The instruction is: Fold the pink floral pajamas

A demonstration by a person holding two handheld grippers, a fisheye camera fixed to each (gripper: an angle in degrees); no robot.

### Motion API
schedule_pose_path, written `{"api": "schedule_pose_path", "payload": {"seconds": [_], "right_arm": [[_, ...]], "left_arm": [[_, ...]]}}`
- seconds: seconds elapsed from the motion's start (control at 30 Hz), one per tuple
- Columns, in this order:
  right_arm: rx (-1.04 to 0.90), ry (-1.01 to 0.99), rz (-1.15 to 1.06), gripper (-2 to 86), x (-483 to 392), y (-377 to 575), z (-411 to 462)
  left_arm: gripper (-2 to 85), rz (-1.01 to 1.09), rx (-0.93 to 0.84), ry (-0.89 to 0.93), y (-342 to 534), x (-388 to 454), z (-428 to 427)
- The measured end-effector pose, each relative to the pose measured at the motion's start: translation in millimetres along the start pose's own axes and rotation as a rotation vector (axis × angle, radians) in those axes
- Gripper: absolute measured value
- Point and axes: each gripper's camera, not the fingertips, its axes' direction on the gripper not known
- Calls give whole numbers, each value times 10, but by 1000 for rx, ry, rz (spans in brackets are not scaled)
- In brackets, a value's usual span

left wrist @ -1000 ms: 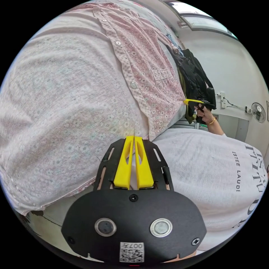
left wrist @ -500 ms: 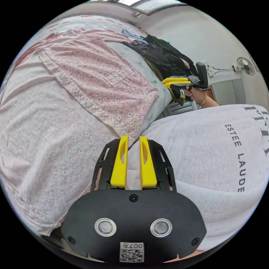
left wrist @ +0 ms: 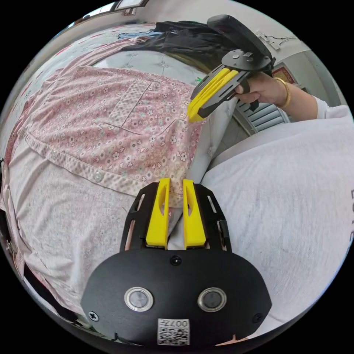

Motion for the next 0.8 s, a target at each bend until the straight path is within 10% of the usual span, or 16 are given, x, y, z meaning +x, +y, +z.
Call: {"api": "schedule_pose_path", "payload": {"seconds": [0.13,0.57,0.8], "right_arm": [[87,-163,59,3,265,-23,-64],[149,333,-248,85,-344,318,459],[38,256,-251,80,-22,177,823]], "left_arm": [[-6,-63,26,23,47,-20,-138],[-10,-198,118,269,308,-240,-804],[-5,-75,23,200,190,-81,-1113]]}}
